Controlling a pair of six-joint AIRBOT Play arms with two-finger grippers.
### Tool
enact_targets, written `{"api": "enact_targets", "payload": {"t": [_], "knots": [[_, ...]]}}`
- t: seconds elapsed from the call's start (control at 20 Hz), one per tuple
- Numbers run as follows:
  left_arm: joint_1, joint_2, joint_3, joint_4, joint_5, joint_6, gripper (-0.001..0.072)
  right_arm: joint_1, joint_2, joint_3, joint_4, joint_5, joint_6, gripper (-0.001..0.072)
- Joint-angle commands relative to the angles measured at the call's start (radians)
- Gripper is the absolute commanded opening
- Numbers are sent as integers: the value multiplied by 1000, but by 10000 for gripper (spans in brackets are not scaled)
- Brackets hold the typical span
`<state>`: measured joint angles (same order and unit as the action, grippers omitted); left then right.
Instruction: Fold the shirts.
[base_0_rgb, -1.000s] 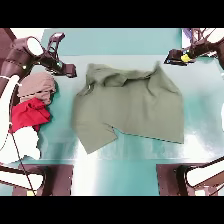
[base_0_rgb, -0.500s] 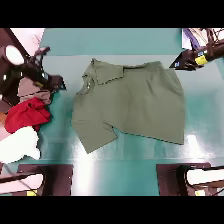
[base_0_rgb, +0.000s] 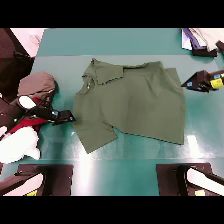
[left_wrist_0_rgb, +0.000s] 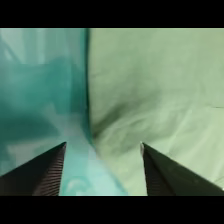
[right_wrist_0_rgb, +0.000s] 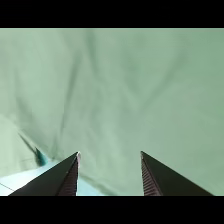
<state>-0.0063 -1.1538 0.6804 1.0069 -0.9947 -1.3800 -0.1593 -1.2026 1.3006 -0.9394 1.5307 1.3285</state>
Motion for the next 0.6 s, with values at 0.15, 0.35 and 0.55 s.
{"api": "enact_targets", "payload": {"t": [0.15,0.35,0.55], "knots": [[1,7,-62,-155,116,47,536,-121,144,-214,1,-12,-13,430],[1,7,-61,-159,120,54,72,-261,211,-404,-111,-16,-13,430],[1,16,-49,-161,110,103,24,-461,239,-602,-160,-14,-13,443]]}}
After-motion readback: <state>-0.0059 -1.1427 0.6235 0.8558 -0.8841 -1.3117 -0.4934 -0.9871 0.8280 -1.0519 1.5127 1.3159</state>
